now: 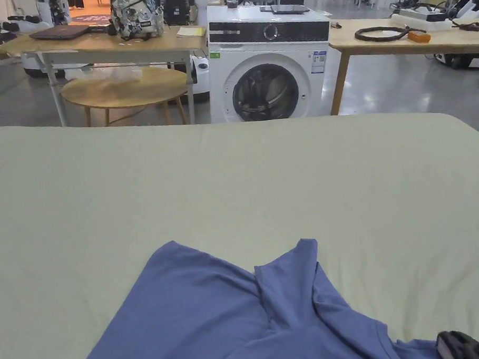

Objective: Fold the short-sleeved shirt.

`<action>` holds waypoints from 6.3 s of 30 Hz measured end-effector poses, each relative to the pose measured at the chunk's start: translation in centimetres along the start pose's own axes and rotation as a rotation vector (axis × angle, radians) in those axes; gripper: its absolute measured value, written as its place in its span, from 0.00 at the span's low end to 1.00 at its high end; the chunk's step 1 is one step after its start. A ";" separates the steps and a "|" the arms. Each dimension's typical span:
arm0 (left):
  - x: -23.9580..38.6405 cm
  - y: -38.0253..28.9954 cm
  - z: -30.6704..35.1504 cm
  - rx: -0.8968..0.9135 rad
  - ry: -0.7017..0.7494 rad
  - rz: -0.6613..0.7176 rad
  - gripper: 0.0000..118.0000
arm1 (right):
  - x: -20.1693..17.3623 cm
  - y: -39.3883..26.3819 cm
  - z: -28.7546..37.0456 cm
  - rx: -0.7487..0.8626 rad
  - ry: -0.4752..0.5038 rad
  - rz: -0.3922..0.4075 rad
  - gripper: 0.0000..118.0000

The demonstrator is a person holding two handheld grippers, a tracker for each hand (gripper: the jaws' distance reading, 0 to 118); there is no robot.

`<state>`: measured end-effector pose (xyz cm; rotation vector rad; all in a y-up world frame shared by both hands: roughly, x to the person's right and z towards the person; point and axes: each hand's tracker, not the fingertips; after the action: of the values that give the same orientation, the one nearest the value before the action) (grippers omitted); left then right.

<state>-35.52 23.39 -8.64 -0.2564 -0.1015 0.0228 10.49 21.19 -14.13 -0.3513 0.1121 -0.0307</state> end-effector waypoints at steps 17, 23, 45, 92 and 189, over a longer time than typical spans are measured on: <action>-6.7 -5.2 1.6 -0.264 0.087 0.285 0.37 | -1.0 -0.7 -1.3 -0.059 0.096 -0.037 0.00; -8.0 -11.3 -0.9 -0.413 0.100 0.370 0.37 | -0.1 -2.0 -1.3 -0.094 0.112 -0.095 0.00; -5.6 -11.8 -4.8 -0.608 0.115 0.311 0.02 | -0.7 5.6 -24.0 -0.645 0.182 0.242 0.66; -8.0 30.7 -15.2 0.196 -0.087 0.102 0.00 | 8.1 38.4 -8.3 0.244 0.080 0.022 0.00; 0.1 3.8 1.4 0.011 0.106 0.064 0.00 | -3.1 3.5 0.5 0.014 0.123 0.020 0.00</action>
<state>-35.56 27.44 -8.30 -0.2490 0.0124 0.0736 7.49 24.84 -14.58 -0.3347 0.2366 -0.0335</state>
